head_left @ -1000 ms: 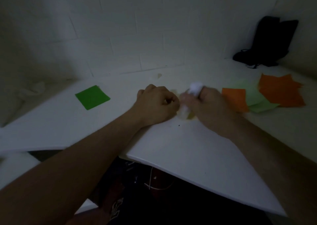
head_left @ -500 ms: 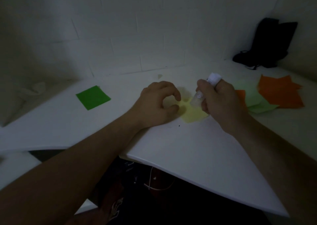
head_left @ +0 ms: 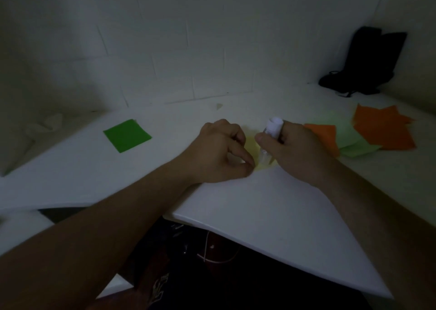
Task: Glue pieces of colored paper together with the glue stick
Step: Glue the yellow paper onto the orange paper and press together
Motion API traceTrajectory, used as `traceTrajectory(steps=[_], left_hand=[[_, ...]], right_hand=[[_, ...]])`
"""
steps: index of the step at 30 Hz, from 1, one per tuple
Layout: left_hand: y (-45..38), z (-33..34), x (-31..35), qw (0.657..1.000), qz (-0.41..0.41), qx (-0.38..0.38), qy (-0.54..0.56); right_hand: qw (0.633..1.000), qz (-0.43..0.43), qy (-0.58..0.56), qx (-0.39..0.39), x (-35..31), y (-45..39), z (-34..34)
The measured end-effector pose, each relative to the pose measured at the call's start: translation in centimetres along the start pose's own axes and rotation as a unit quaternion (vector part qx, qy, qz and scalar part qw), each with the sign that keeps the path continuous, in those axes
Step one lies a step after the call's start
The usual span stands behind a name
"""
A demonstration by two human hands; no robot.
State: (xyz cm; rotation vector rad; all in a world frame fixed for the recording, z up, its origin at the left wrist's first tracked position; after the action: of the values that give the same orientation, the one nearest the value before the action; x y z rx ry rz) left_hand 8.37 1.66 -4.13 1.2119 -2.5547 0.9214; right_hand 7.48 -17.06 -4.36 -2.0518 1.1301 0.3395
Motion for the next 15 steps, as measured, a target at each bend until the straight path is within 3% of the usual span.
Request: traceTrajectory(steps=[4, 15], left_hand=[[0.0, 0.3, -0.3, 1.000, -0.008, -0.002, -0.009], [-0.1, 0.4, -0.7, 0.999, -0.023, -0.019, 0.012]], right_hand=[[0.999, -0.012, 0.022, -0.036, -0.3, 0.0, 0.3], [0.999, -0.025, 0.026, -0.011, 0.9, 0.6, -1.9]])
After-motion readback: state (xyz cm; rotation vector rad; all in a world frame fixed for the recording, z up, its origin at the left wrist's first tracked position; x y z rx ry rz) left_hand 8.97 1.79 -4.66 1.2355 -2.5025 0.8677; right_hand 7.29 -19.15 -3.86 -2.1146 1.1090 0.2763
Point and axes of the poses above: each hand's wrist, its own y-axis away from the middle knuckle, its own z-axis out of the palm, x = y × z, the point moved 4 cm from there along -y, towards the middle knuckle, and after that the axes turned 15 degrees about -z, right-handed, at the moved point
